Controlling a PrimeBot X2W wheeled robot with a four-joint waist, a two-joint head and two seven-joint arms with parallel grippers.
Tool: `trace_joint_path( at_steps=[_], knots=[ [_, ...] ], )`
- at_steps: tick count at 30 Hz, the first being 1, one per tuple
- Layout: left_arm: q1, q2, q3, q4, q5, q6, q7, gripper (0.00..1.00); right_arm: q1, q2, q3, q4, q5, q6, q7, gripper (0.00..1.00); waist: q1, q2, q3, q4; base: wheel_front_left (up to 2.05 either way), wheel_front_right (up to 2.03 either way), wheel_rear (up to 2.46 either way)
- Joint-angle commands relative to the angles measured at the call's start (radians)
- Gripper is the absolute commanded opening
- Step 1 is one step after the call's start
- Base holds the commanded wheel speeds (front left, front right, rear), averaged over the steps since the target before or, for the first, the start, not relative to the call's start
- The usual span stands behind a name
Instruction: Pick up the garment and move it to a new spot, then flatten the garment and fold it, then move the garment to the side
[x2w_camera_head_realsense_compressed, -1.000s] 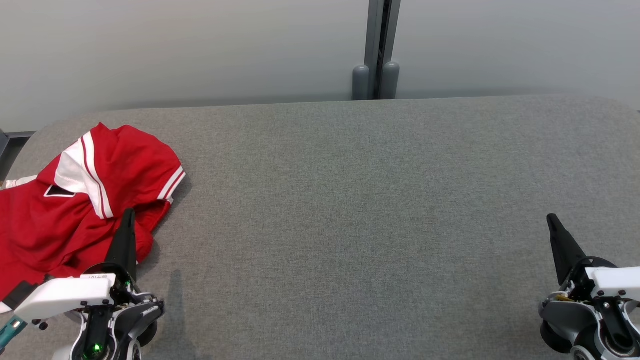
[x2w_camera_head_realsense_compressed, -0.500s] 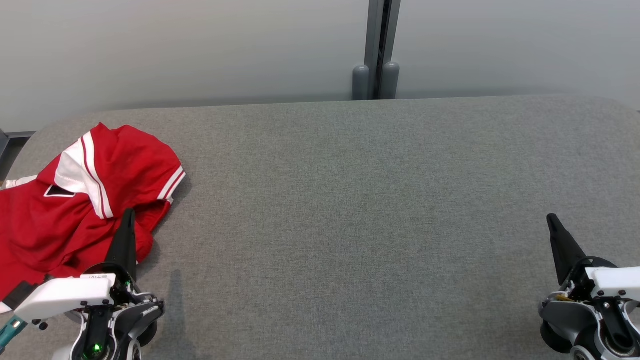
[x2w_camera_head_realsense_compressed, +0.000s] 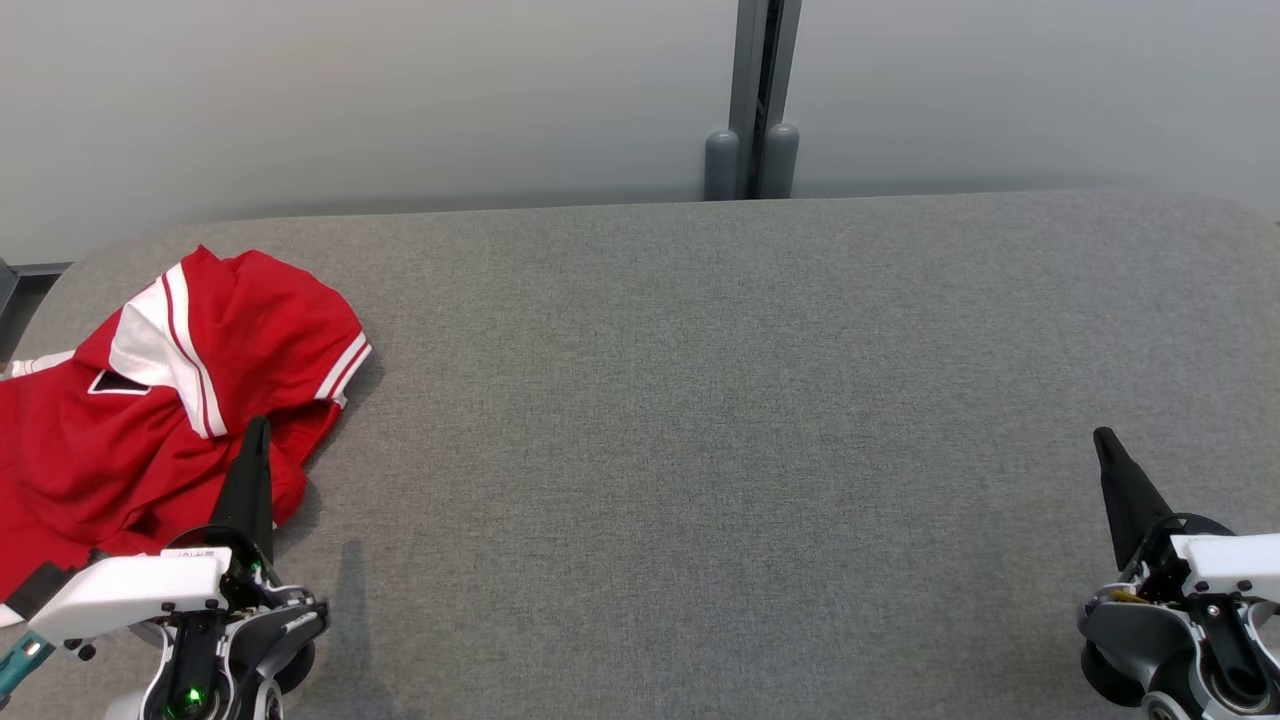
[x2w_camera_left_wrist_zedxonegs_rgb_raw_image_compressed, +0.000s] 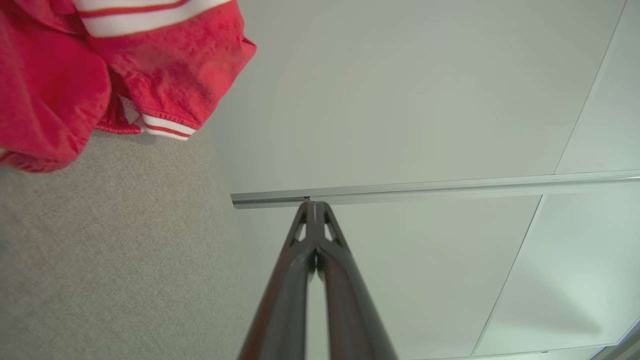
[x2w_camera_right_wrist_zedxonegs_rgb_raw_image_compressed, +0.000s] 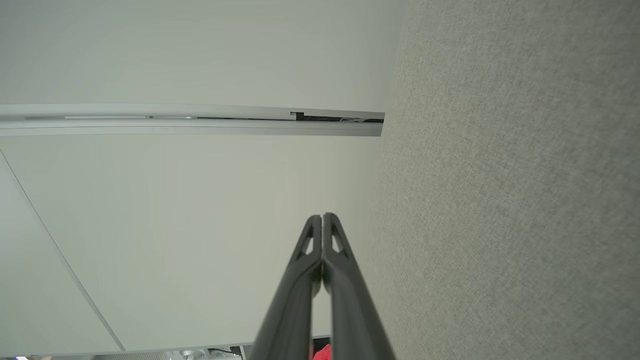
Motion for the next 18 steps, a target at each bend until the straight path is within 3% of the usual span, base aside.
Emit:
trace_joint_path(
  at_steps=[1, 18],
  knots=[
    [-0.01, 0.006, 0.003, -0.002, -0.003, -0.004, 0.002, 0.0, -0.006, -0.006, -0.001, 0.0, 0.008, 0.0, -0.004, 0.0, 0.0, 0.0, 0.0, 0.0, 0.0, 0.0, 0.0],
    [-0.01, 0.005, 0.003, -0.002, -0.003, -0.004, 0.002, 0.0, -0.006, -0.006, -0.001, 0.0, 0.008, 0.0, -0.004, 0.0, 0.0, 0.0, 0.0, 0.0, 0.0, 0.0, 0.0]
  ],
)
